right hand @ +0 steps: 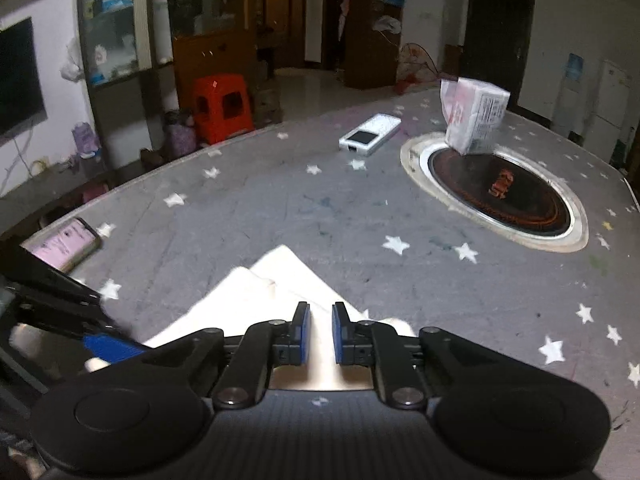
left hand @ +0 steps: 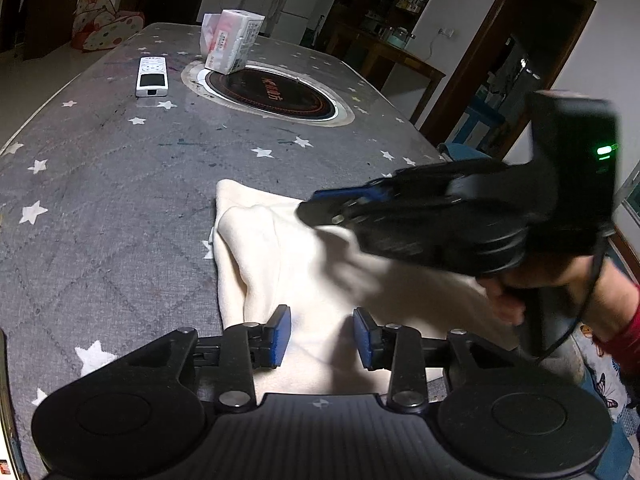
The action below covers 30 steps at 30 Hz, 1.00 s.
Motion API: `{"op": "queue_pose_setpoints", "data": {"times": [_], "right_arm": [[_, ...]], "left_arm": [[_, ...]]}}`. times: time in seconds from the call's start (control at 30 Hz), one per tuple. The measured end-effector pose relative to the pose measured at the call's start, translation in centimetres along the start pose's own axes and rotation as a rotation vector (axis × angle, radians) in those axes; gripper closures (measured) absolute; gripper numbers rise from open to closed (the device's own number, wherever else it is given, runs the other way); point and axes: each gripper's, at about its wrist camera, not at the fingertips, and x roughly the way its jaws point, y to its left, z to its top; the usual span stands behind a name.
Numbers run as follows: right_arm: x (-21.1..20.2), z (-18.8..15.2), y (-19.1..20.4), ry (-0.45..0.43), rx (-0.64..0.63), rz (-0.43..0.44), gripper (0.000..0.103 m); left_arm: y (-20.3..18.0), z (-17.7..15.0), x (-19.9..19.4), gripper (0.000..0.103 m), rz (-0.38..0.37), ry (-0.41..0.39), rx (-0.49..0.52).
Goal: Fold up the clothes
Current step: 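Pat the folded shirt flat with the right gripper while the left gripper holds it, then smooth the folded cream shirt with the right gripper while the left gripper holds it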
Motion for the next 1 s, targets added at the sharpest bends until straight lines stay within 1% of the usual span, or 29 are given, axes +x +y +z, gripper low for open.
{"op": "queue_pose_setpoints", "data": {"times": [0.07,0.2,0.3,0.37,0.43,0.5,0.53,0.63,0.77,0.87,0.93,1.0], "right_arm": [[0.7,-0.2,0.1,0.0,0.0,-0.01,0.095],[0.5,0.0,0.6,-0.001,-0.019,-0.028,0.094],[-0.3,0.5,0.8,-0.019,-0.02,0.005,0.094],[-0.7,0.9,1.1,-0.028,-0.029,0.073,0.094],[-0.1,1.0,1.5,-0.004,-0.044,0.118,0.094],[0.8,1.0,1.9,0.034,-0.064,0.148,0.093],[1.3,0.9,1.9,0.043,-0.067,0.148,0.092],[0.9,1.1,1.1,0.037,-0.017,0.17,0.092],[-1.5,1.0,0.0,0.0,0.018,0.142,0.092],[-3.5,0.4,-1.1,-0.017,0.067,0.094,0.092],[-4.6,-0.4,-1.9,-0.025,0.107,0.062,0.092],[-5.9,-1.7,-3.0,-0.038,0.154,0.001,0.092]], "left_arm": [[0.0,0.0,0.0,0.065,0.0,0.0,0.003],[0.1,0.0,0.0,0.065,-0.006,-0.002,-0.003],[0.1,-0.1,-0.1,0.065,-0.009,-0.005,-0.006],[0.1,-0.1,-0.1,0.065,-0.011,-0.006,-0.007],[0.2,-0.1,-0.1,0.065,-0.013,-0.006,-0.008],[0.2,-0.1,-0.1,0.065,-0.016,-0.007,-0.009],[0.3,-0.1,-0.1,0.065,-0.017,-0.007,-0.01],[0.3,0.0,-0.1,0.064,-0.021,-0.005,-0.014],[0.1,0.6,-0.3,0.061,-0.021,-0.003,-0.02],[0.1,1.5,-0.4,0.061,-0.023,-0.03,-0.034],[0.2,2.0,-0.1,0.061,-0.009,-0.049,-0.045],[0.6,2.5,0.4,0.061,0.009,-0.063,-0.065]]}}
